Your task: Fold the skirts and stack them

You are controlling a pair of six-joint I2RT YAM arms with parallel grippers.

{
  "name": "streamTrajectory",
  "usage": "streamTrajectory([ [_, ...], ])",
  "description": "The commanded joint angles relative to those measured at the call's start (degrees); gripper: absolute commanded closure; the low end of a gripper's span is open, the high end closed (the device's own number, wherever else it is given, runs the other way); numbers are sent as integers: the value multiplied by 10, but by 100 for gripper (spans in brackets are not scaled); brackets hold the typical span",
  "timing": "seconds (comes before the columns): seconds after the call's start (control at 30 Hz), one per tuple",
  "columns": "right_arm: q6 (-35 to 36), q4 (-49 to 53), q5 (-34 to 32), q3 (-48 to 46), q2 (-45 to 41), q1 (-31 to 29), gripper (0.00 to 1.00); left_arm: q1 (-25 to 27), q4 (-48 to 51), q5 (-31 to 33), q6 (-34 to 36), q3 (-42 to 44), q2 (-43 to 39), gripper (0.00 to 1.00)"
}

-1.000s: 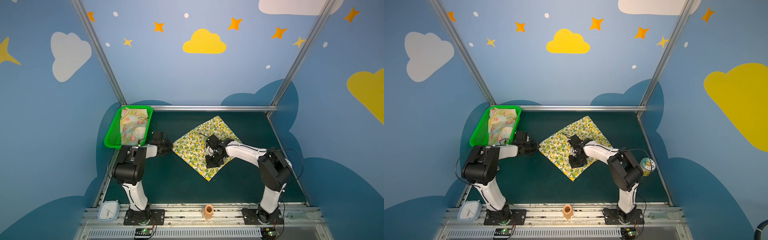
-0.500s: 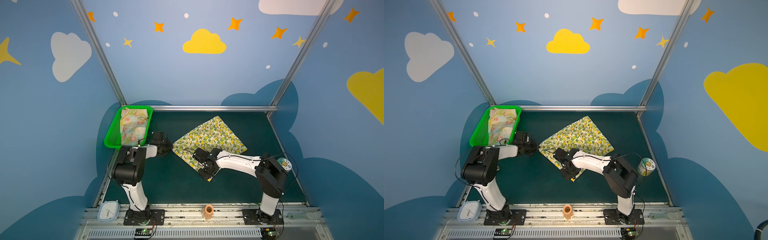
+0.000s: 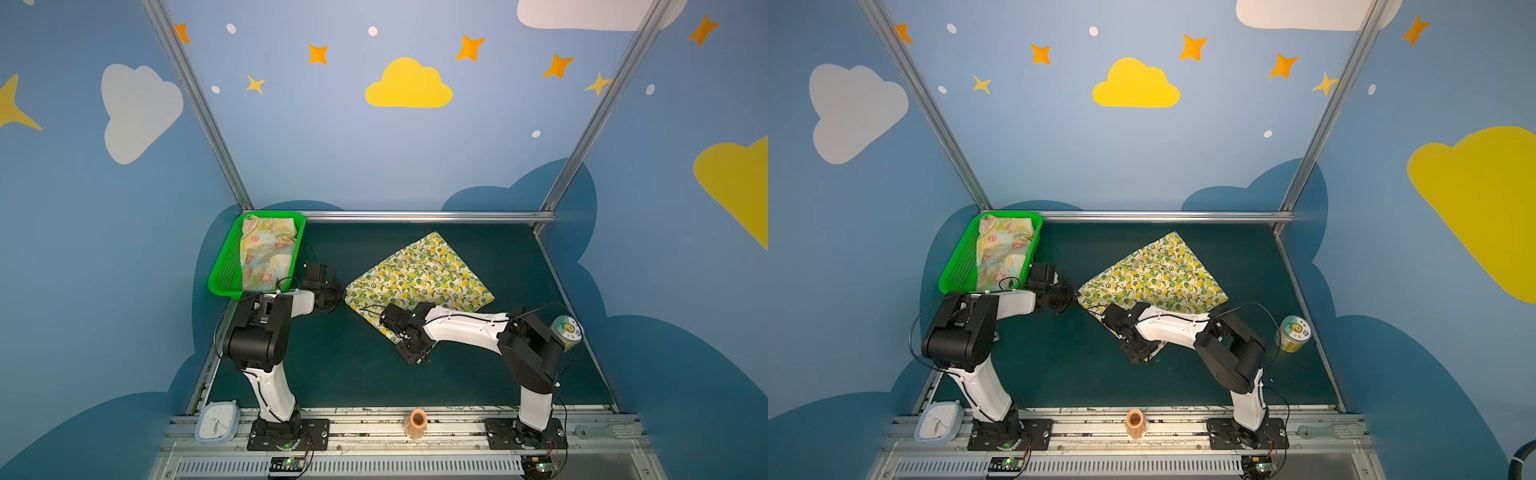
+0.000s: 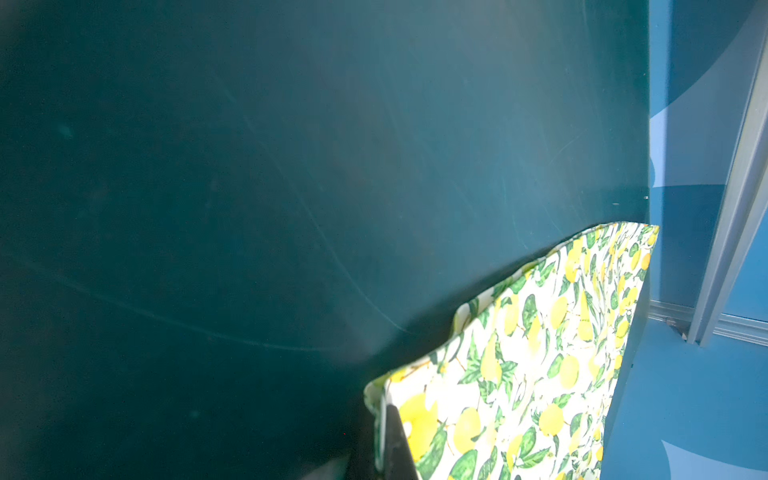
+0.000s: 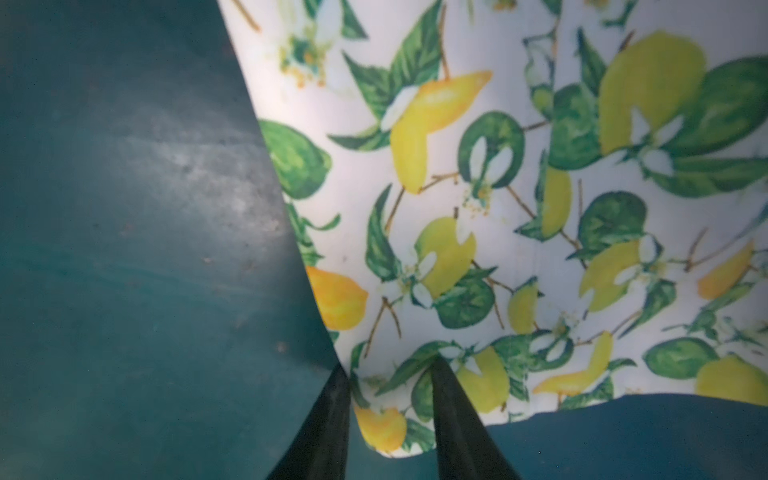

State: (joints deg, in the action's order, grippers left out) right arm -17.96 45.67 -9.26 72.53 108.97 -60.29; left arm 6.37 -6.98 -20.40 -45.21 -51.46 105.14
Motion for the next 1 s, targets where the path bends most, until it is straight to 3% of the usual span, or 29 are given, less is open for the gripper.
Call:
streamTrajectory([
  [0.0,0,2,-11,-8,13,-7,66,-2,28,4,7,8,-14,96],
  [0.23,-4,3,-16,-15,27,-10,68,-3,30,2,8,6,-13,96],
  [0.33,-5,4,-21,-17,33,-10,76,-4,34,2,9,4,-13,96],
  [0.47,-5,6,-23,-19,37,-11,96,-4,38,1,11,3,-14,96],
  [0.53,-4,6,-22,-20,36,-11,100,-6,40,1,12,3,-15,96],
  [0.97,12,27,2,-13,-44,-9,100,-26,122,-7,19,-42,-74,96],
])
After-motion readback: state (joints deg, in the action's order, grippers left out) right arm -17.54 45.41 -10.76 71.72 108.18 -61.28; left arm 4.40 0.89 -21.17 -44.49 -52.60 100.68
